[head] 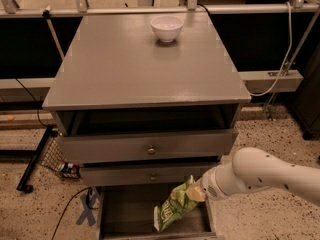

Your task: Place green jalapeno chip bag into bottom drawer

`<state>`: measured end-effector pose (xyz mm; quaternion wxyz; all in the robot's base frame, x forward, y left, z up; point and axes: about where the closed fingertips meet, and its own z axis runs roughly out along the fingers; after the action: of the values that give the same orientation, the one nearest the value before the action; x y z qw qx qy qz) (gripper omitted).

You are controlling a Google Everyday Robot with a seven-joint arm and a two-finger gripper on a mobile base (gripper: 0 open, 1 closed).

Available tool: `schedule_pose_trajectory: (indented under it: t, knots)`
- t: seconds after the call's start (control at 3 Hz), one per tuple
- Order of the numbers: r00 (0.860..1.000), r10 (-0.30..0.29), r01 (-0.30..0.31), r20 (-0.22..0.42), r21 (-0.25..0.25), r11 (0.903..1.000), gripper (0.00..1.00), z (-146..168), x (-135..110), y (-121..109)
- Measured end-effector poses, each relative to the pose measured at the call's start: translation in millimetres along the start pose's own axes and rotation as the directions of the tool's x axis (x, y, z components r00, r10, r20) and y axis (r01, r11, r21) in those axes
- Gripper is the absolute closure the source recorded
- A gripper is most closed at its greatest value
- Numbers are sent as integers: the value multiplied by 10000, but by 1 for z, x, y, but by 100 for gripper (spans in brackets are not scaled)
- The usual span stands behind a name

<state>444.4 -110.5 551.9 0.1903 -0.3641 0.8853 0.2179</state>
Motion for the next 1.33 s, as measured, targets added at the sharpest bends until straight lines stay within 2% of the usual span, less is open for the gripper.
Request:
schedule_pose_trajectory:
  t: [0.33,0.67,1.0,1.33]
  knots:
    - [9957,921,-921,-58,-31,9957,100,50,24,-14]
    - [9875,1575,-1575,-19,22,9875,100,86,38,-27]
    - [9748,2232,-2232,10,-15,9748,100,134,56,-47]
    - [9748,2232,-2232,12,-16,9748,100,134,56,-47]
